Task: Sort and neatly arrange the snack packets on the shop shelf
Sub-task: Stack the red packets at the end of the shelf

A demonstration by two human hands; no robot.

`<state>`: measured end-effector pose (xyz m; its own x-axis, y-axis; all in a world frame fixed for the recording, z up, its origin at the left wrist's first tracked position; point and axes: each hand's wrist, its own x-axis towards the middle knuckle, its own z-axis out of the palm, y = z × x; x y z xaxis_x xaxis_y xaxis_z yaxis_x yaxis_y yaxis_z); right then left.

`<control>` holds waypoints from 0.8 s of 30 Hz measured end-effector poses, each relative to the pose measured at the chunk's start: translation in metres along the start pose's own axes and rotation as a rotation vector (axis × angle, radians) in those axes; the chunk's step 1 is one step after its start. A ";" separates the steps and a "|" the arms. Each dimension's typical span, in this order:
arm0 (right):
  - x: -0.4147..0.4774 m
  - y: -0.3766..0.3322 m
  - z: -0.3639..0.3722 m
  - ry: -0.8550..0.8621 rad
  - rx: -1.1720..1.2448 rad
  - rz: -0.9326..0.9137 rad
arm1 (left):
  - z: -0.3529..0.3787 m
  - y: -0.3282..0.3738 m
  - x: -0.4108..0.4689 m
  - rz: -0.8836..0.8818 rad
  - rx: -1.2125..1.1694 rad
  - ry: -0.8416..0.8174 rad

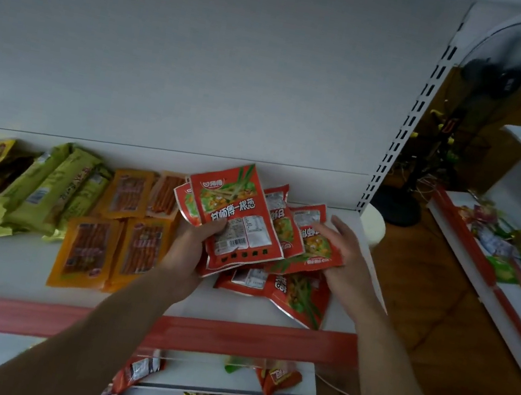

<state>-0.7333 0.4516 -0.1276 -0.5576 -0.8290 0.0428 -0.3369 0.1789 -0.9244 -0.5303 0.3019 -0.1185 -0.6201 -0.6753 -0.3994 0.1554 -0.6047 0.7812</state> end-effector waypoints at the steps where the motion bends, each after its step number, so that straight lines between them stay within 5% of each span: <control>1: 0.001 -0.002 0.001 0.034 -0.101 -0.037 | -0.002 0.000 0.000 -0.005 -0.009 -0.009; 6: -0.003 -0.027 -0.008 0.346 -0.212 -0.141 | -0.012 0.005 0.000 -0.048 -0.083 -0.046; 16: -0.012 -0.123 0.001 0.420 0.573 -0.033 | -0.017 0.035 -0.015 0.098 0.008 -0.138; 20: 0.003 -0.122 0.056 0.306 0.358 0.220 | -0.007 0.041 -0.030 0.181 0.171 -0.267; 24: 0.009 -0.125 0.102 0.325 0.228 0.239 | 0.003 0.048 -0.051 0.146 0.239 -0.362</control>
<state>-0.6186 0.3678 -0.0509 -0.8205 -0.5631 -0.0987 -0.0150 0.1937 -0.9809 -0.4939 0.3085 -0.0590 -0.8404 -0.5291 -0.1170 0.1054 -0.3713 0.9225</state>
